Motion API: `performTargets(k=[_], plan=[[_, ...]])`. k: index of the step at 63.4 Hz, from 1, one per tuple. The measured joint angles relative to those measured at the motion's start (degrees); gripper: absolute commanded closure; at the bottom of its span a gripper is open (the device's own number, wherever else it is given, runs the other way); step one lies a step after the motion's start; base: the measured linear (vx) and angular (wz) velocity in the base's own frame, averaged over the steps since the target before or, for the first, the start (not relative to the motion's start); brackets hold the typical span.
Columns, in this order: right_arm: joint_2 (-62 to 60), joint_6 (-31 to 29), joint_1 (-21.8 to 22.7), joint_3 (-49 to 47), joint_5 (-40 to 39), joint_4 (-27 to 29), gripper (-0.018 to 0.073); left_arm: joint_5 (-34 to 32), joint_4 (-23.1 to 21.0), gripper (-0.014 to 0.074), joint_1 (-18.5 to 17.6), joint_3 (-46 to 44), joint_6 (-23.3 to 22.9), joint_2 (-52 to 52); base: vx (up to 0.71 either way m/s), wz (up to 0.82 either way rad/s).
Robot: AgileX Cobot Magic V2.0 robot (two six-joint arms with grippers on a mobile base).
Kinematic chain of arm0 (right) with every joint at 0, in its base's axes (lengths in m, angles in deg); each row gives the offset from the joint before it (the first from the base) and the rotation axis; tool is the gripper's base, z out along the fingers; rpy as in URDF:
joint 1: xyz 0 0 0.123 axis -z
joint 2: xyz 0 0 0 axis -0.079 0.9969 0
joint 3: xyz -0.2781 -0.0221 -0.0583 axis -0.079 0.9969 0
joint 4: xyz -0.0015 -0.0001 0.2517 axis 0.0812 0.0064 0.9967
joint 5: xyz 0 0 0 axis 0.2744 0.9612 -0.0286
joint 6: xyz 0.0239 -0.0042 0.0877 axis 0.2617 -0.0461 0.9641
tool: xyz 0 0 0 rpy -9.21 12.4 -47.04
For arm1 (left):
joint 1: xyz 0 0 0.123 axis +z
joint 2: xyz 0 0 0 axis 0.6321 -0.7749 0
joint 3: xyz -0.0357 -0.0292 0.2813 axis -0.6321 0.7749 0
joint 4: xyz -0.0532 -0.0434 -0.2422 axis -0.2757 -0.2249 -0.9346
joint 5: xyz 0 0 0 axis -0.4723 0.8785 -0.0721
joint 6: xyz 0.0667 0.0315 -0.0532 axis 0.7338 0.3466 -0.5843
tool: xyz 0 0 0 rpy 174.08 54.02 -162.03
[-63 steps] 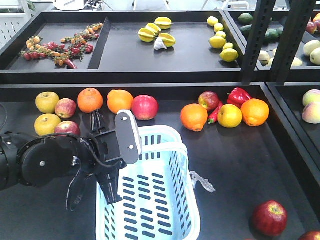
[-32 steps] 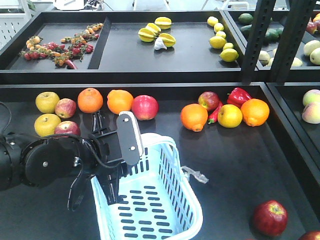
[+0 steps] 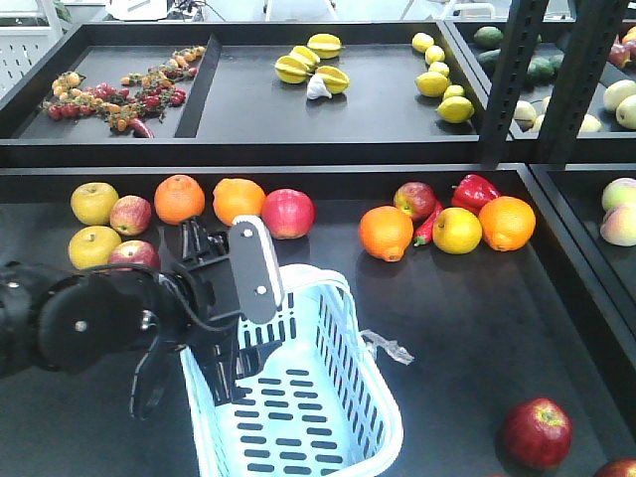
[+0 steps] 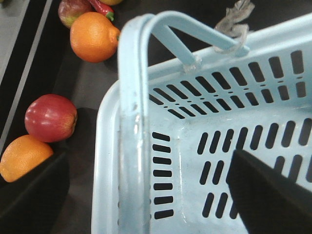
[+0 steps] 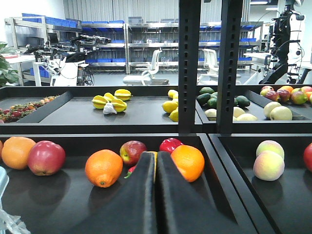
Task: Pick three apples into basket with both arms
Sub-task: 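Lower the light-blue basket onto the table with the left gripper, then open the left gripper and lift it away from the basket handle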
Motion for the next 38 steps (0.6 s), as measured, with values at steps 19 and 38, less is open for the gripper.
performTargets(k=[19, 38], plan=[[0.0, 0.0, 0.0, 0.0, 0.0, 0.0, 0.0568, 9.57, 0.0, -0.0003, 0.0, 0.0, -9.95, 11.8, 0.0, 0.0], [0.0, 0.0, 0.0, 0.0, 0.0, 0.0, 0.0568, 18.41, 5.55, 0.0011, 1.91, 0.0, -27.58, 24.9, 0.0, 0.0]])
